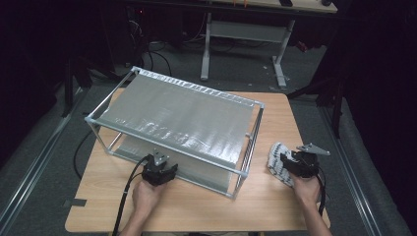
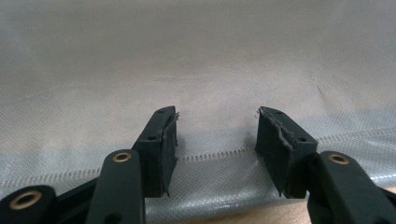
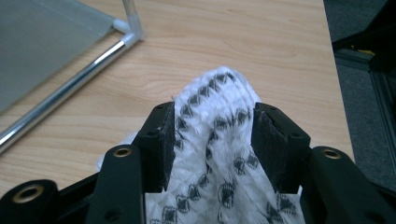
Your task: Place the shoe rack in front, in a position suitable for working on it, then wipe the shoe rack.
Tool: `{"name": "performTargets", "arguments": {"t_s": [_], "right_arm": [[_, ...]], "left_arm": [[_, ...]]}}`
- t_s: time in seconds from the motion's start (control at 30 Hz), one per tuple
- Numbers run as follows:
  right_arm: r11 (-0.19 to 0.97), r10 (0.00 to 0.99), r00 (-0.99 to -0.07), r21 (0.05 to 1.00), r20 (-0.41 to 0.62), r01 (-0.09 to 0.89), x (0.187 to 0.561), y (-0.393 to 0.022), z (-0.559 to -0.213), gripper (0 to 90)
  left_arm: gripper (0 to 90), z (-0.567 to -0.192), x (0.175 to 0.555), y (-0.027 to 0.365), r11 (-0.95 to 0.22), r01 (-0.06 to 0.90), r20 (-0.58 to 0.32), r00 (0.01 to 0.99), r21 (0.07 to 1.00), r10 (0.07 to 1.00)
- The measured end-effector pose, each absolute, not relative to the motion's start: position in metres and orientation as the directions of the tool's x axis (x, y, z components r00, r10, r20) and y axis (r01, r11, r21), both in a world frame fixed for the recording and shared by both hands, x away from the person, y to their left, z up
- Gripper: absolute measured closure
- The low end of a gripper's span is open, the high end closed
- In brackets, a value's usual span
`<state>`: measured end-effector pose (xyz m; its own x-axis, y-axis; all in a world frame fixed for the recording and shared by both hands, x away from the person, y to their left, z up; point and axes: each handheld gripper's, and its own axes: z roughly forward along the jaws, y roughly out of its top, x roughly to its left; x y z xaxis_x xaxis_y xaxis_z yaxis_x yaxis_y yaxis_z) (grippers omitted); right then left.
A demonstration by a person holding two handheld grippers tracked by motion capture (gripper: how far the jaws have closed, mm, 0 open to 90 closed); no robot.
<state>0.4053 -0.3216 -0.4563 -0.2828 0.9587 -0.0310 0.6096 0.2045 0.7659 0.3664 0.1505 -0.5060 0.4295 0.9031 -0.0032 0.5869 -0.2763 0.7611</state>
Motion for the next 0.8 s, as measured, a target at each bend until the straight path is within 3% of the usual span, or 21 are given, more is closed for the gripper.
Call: {"name": "performTargets", "arguments": {"t_s": [0.43,0.8], "right_arm": [[0.238,0.908,-0.418,0.823,-0.001,0.516,0.407,-0.286,-0.439,53.6],[0.239,0.893,-0.448,0.807,0.035,0.540,0.441,-0.259,-0.438,54.5]], "left_arm": [[45.3,-0.506,0.365,0.151,-0.268,0.594,-0.002,0.414,0.758,0.910],[37.9,-0.504,0.366,0.152,-0.244,0.621,-0.017,0.383,0.745,0.923]]}}
